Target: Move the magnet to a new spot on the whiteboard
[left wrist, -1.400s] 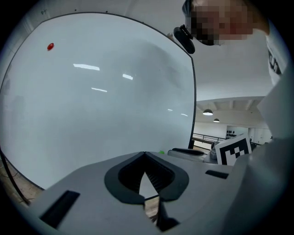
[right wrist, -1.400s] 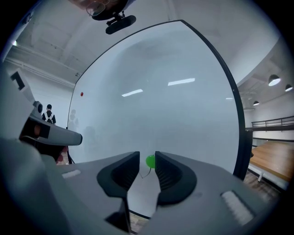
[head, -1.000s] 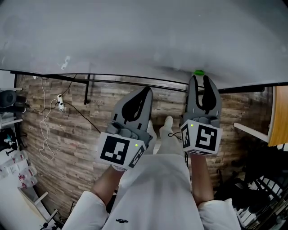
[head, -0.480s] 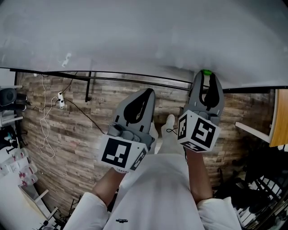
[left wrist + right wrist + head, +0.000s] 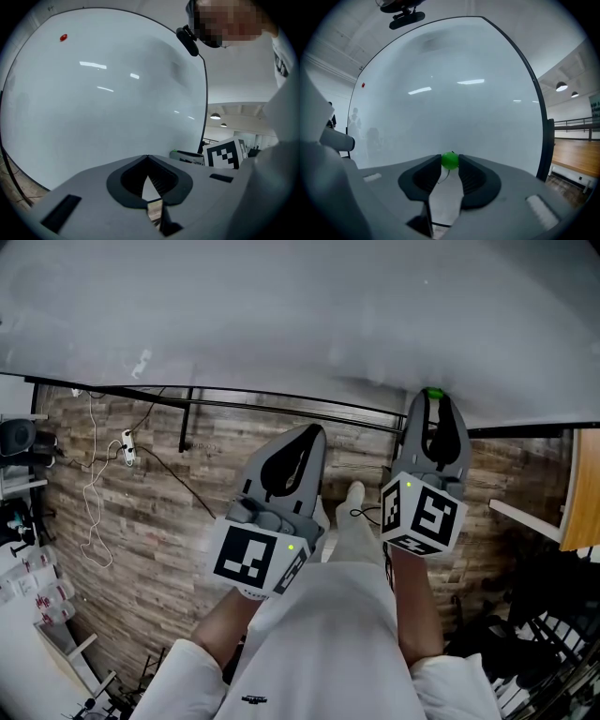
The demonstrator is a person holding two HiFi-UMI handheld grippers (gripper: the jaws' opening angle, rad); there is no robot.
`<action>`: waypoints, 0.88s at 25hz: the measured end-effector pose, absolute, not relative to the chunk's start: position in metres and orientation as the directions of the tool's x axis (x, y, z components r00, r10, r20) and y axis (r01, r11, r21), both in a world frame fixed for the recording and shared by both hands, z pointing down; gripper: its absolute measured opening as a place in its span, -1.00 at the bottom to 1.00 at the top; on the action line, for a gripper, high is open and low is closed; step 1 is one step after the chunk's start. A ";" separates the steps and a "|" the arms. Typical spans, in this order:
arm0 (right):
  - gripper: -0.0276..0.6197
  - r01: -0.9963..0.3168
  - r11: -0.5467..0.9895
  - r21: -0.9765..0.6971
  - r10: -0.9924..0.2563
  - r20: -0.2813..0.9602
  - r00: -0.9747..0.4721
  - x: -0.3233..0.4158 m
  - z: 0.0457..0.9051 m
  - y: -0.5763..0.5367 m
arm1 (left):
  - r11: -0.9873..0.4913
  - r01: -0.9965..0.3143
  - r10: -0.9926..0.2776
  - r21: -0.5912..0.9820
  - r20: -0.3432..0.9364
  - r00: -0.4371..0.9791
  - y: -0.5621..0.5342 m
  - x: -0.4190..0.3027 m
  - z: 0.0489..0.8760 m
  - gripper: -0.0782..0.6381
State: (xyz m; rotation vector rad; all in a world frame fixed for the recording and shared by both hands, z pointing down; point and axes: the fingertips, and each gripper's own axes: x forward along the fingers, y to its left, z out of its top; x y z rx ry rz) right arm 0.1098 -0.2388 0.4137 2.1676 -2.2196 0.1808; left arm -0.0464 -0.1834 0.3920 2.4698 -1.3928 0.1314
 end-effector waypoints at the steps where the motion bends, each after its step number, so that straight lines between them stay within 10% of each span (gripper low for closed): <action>1: -0.53 -0.998 0.027 -0.064 -0.994 0.107 -0.034 0.110 0.413 -0.238 | -0.485 -0.847 -0.820 0.215 0.224 0.526 -0.182 -0.046 0.391 -0.76; 22: -0.53 -0.982 0.180 -0.059 -0.982 0.054 -0.183 0.094 0.368 -0.194 | -0.509 -0.841 -0.829 0.183 0.161 0.536 -0.159 -0.050 0.360 -0.76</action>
